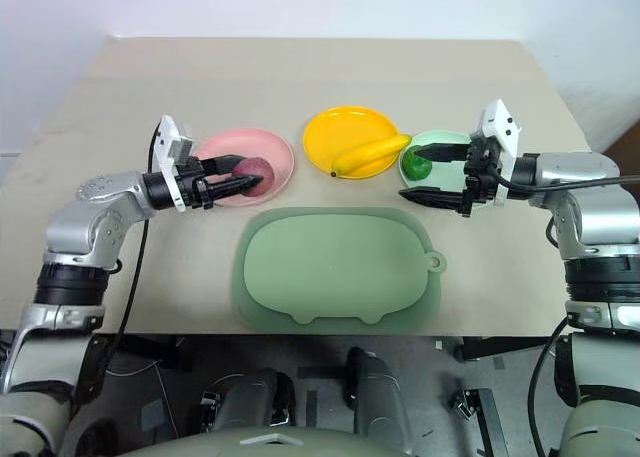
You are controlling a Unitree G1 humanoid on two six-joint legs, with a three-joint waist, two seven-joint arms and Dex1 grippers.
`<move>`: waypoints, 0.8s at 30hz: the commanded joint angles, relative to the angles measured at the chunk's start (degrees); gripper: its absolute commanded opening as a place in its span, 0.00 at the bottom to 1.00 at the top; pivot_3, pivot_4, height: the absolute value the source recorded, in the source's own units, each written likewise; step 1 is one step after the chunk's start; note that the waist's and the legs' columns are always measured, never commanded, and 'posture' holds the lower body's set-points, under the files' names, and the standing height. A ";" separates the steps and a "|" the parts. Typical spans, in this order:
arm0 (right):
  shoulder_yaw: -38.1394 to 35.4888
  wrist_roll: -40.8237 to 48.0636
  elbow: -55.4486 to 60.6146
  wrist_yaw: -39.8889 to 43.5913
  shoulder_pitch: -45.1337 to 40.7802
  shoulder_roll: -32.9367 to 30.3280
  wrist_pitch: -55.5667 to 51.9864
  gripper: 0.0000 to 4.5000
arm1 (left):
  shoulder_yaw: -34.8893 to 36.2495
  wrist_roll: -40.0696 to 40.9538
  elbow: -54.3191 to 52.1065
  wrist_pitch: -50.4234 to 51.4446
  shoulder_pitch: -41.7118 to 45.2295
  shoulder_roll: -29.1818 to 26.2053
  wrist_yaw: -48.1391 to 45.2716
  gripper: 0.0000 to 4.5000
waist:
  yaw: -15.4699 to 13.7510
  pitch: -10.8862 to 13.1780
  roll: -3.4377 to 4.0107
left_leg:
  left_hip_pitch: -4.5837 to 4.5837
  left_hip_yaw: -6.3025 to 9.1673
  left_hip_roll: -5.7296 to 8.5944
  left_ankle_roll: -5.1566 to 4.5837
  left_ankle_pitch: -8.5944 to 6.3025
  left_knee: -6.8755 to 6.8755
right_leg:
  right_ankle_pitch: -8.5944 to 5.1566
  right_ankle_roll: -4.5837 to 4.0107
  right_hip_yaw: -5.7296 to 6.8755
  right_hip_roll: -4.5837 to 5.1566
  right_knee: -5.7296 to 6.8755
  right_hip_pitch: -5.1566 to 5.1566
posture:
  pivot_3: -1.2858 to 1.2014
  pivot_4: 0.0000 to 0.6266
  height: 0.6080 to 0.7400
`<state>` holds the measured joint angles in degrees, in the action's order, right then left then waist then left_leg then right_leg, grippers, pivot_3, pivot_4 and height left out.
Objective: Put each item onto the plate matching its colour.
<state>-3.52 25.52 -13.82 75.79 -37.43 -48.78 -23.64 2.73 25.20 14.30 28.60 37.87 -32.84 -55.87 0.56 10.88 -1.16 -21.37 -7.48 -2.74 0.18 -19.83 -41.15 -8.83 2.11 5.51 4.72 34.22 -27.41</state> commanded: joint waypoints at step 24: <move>-1.72 0.91 1.02 1.59 -0.96 -0.65 -0.07 1.00 | -0.41 -13.02 16.20 -14.42 6.77 0.24 5.87 0.99 | 0.05 -0.01 -0.01 | 0.00 -0.04 0.00 0.02 0.01 -0.02 | 0.01 0.00 0.02 0.01 0.04 -0.02 | 0.52 0.24 0.72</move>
<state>-3.55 25.62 -13.81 77.39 -37.21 -48.88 -23.83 1.21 11.76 34.76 17.14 44.49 -30.68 -48.20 0.62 10.87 -1.17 -21.38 -7.51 -2.75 0.20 -19.82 -41.16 -8.82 2.10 5.53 4.72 34.26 -27.44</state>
